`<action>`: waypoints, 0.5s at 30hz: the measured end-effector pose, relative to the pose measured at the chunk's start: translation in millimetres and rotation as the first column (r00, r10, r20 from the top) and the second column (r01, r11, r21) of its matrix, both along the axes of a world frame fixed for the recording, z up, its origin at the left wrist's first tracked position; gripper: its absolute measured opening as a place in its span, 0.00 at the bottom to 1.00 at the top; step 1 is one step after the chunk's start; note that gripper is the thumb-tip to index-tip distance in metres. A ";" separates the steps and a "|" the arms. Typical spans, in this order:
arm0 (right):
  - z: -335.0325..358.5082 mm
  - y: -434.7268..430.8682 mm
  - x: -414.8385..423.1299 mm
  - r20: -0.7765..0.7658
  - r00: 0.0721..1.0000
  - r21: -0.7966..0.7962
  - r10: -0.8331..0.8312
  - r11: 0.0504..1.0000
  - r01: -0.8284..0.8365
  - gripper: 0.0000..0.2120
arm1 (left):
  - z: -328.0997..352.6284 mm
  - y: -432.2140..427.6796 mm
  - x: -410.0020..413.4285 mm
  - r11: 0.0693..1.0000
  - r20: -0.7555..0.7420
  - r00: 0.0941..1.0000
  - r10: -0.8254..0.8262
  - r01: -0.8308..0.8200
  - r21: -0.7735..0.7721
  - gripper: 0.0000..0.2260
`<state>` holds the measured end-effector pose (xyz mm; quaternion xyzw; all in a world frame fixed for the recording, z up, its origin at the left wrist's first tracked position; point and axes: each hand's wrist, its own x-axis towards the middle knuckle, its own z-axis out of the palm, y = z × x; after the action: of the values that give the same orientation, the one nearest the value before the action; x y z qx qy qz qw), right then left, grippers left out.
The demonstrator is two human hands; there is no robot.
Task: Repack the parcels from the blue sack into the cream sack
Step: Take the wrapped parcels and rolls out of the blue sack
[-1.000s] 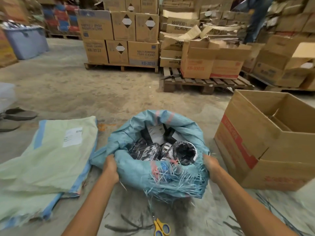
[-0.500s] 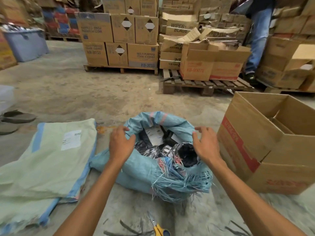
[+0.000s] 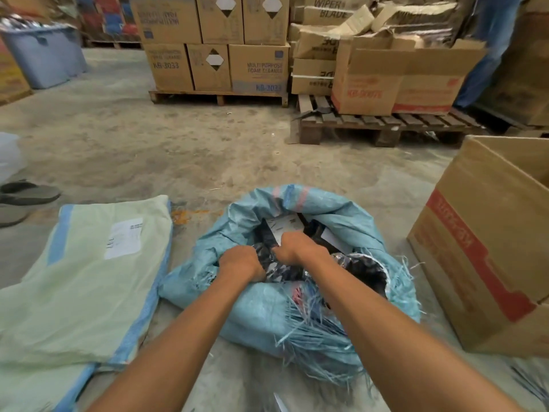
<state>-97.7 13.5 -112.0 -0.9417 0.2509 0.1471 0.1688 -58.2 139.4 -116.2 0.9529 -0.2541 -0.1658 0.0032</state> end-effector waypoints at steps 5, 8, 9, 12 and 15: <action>-41.3 -20.6 34.9 -0.326 0.946 -0.027 -0.003 1.000 -0.006 0.31 | -18.2 -18.2 29.2 0.980 0.001 0.996 -0.084 0.082 0.180 0.33; -45.9 -28.2 49.4 -0.445 0.894 0.003 0.045 0.999 -0.049 0.29 | -24.6 -18.3 43.4 0.963 -0.084 0.991 -0.100 0.118 0.242 0.36; -45.0 -29.8 52.4 -0.458 0.887 0.016 0.052 0.999 -0.050 0.27 | -23.6 -15.6 45.0 0.960 -0.108 0.989 -0.104 0.128 0.250 0.34; -47.3 -33.6 55.9 -0.456 0.888 0.045 0.055 0.998 -0.039 0.31 | -24.2 -9.4 46.7 0.955 -0.139 0.985 -0.106 0.140 0.260 0.32; -46.2 -29.1 50.5 -0.440 0.897 0.069 0.040 0.998 -0.011 0.37 | -28.2 -4.3 42.4 0.975 -0.115 0.990 -0.082 0.104 0.198 0.42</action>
<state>-47.2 -15.5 -158.2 -0.8812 0.2653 0.3668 0.1360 -15.8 135.1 -144.4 0.9251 -0.2795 -0.2412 -0.0888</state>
